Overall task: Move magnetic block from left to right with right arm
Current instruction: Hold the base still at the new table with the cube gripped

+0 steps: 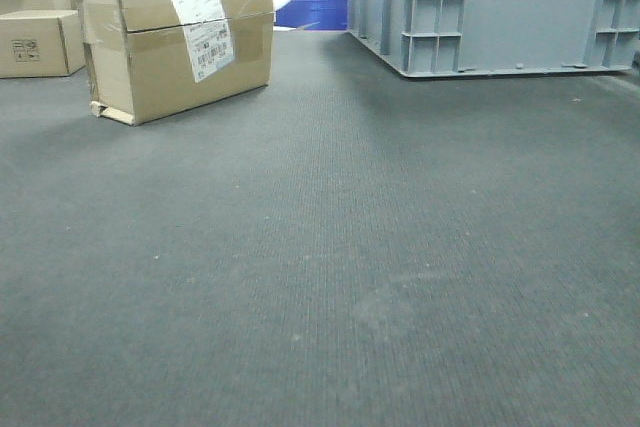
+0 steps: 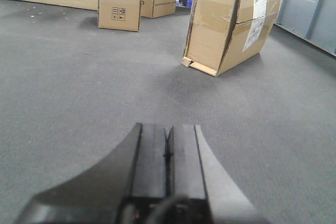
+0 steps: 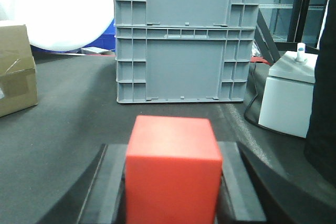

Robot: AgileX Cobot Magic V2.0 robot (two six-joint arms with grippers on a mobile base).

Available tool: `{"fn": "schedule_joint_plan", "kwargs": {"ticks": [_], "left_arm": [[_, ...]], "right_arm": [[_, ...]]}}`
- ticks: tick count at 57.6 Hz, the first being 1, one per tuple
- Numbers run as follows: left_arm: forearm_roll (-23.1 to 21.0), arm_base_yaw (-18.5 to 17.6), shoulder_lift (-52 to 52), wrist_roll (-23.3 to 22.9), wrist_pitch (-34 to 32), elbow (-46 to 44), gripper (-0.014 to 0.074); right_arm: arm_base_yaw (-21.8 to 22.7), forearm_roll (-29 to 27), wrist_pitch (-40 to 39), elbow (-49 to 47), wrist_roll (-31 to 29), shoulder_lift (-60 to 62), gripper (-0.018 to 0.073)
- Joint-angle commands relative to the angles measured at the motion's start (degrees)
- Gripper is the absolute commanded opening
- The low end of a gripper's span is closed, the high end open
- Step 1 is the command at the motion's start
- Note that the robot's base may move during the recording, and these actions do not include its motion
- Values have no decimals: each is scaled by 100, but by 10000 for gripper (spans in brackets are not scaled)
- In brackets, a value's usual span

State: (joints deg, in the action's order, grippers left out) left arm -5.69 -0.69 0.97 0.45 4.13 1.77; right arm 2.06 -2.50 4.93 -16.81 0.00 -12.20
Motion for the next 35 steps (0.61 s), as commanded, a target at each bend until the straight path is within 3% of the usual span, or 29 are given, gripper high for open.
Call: {"fn": "schedule_joint_plan", "kwargs": {"ticks": [1,35], "left_arm": [[-15,6,52,-45,-486,59,-126],[-15,6,52,-45,-486,59,-126]], "right_arm": [[-3,3,-527,-181,-56,-52,297],[-3,3,-527,-181,-56,-52,297]]}}
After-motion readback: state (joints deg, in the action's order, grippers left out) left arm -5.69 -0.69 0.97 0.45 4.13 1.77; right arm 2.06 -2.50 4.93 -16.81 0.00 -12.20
